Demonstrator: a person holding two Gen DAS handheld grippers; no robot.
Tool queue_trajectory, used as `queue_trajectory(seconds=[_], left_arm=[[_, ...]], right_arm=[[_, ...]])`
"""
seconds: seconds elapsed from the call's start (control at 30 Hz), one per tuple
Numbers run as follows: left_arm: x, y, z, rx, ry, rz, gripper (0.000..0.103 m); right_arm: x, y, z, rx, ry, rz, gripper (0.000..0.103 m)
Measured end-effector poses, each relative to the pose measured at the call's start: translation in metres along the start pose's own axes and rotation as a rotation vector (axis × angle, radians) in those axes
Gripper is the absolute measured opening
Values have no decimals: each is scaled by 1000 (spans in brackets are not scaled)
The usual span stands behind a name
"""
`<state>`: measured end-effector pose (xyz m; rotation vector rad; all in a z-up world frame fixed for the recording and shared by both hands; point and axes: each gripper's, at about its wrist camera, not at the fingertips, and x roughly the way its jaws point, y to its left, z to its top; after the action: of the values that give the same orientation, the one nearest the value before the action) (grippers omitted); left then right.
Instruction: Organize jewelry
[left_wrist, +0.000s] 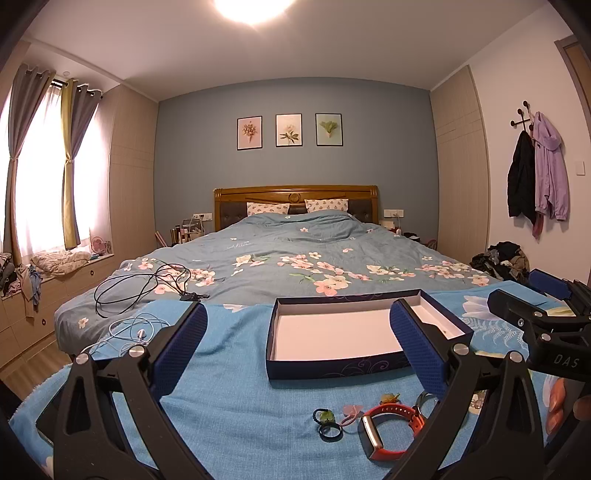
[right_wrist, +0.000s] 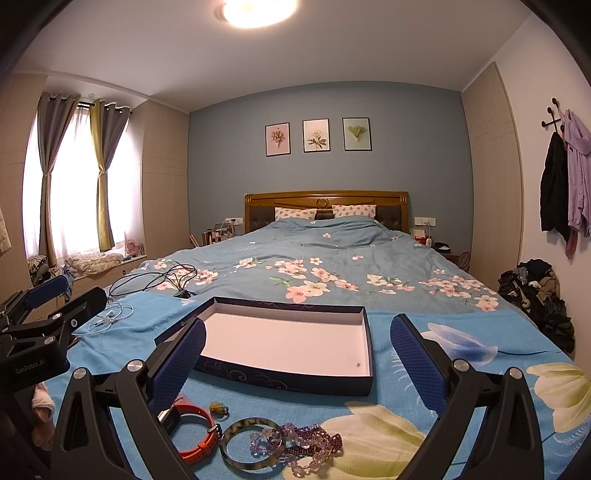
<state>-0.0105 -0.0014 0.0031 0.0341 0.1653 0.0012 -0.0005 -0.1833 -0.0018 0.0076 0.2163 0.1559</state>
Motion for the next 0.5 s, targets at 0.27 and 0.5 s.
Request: queue_trajectory(seconds=[0.27,0.5], left_arm=[[0,0,0,-1,3,-1,97],[-1,0,0,-1,3,-1,97]], right_arm=[[-1,1,0,2,2,0,97],[0,0,0,0,4,-1,97]])
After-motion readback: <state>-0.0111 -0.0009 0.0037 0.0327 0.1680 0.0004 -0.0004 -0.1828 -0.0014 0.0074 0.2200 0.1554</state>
